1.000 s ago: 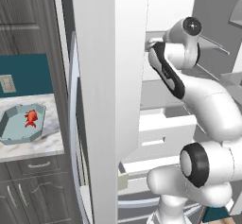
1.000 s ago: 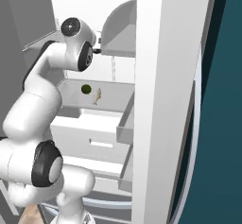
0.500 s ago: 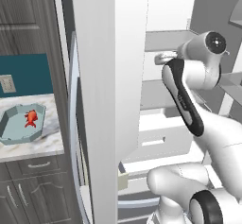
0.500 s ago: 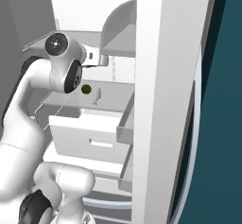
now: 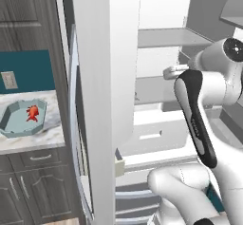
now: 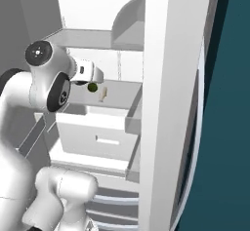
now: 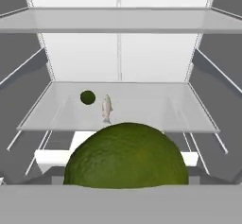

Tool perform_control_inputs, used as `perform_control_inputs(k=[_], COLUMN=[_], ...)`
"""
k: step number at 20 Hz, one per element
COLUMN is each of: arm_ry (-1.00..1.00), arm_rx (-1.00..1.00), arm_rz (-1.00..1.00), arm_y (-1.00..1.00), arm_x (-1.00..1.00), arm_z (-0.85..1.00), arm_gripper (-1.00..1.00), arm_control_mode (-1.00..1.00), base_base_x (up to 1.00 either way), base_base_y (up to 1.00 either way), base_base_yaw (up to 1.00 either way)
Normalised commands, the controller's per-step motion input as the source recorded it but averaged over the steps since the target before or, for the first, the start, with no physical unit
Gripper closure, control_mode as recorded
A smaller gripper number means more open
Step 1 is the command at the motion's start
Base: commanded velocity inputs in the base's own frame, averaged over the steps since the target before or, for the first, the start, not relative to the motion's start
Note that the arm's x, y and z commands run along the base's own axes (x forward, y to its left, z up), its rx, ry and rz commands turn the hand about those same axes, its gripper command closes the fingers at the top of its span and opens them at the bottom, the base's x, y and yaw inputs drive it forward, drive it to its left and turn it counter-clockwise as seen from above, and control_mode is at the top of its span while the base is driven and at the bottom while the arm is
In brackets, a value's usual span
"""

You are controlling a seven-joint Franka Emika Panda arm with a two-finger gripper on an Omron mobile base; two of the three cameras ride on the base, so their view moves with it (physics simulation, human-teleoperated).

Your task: Place one lime and one fish in each tupperware on the nearby counter, to pack two identical lunches.

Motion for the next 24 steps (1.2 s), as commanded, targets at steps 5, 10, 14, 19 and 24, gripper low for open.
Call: perform_control_inputs(k=[5,10,14,19,24], arm_ry=[0.00,0.00,0.00,0.00,0.00], arm_rx=[0.00,0.00,0.00,0.00,0.00], arm_rz=[0.00,0.00,0.00,0.00,0.00], arm_y=[0.00,0.00,0.00,0.00,0.00], arm_x=[0.00,0.00,0.00,0.00,0.00], arm_z=[0.00,0.00,0.00,0.00,0.00], arm_gripper=[1.00,1.00,1.00,1.00,1.00], arm_control_mode=[1.00,1.00,1.00,1.00,1.00], base_base_x=[-1.00,-0.81,-0.42,-0.31,-0.26], base_base_y=[0.00,0.25,0.82,1.00,1.00], base_base_yaw=[0.00,0.00,0.00,0.00,0.00])
